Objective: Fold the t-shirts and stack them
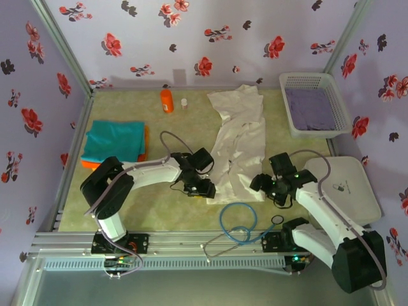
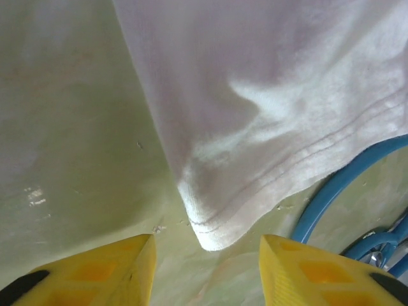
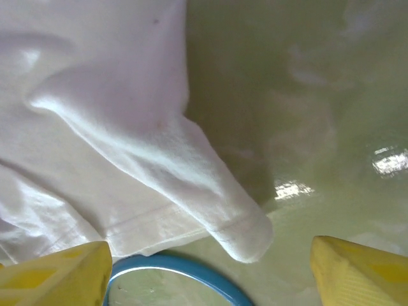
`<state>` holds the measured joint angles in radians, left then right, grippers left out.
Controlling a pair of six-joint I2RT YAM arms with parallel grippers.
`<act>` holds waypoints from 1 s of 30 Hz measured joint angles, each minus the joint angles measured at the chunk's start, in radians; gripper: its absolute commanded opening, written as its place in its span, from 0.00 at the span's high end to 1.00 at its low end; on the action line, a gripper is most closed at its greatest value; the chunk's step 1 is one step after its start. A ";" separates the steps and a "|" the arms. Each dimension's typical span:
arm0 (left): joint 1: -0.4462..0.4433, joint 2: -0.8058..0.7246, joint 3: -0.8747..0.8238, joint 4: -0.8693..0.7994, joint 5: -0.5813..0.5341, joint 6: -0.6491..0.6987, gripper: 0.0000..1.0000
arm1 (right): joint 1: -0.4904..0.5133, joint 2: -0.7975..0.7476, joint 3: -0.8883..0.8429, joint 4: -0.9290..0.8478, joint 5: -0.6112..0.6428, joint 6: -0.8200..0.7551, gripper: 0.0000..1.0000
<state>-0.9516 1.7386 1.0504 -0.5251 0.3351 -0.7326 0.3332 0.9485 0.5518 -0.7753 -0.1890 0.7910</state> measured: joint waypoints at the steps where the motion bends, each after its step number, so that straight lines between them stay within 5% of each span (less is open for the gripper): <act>1: 0.000 -0.002 -0.011 0.013 0.006 -0.008 0.54 | 0.000 -0.003 -0.015 0.001 0.000 0.006 0.23; 12: -0.004 0.022 -0.044 0.180 0.058 -0.100 0.58 | 0.001 0.038 -0.116 0.137 -0.019 0.033 0.44; 18: -0.009 0.054 -0.045 0.213 0.069 -0.129 0.71 | 0.001 0.026 -0.129 0.176 -0.037 0.032 0.85; 22: -0.016 0.055 -0.054 0.213 0.069 -0.131 0.82 | 0.001 -0.035 -0.128 0.139 -0.039 0.045 1.00; 24: -0.018 0.053 -0.055 0.206 0.069 -0.129 0.76 | 0.001 -0.074 -0.124 0.088 -0.039 0.052 1.00; 27: -0.019 0.038 -0.055 0.186 0.071 -0.121 0.55 | 0.001 -0.124 -0.117 0.016 -0.037 0.067 1.00; 30: -0.019 0.018 -0.056 0.155 0.070 -0.110 0.47 | 0.001 -0.149 -0.116 -0.026 -0.037 0.080 1.00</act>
<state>-0.9707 1.7561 0.9947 -0.3702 0.4049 -0.8429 0.3340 0.7998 0.4355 -0.8013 -0.2256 0.8711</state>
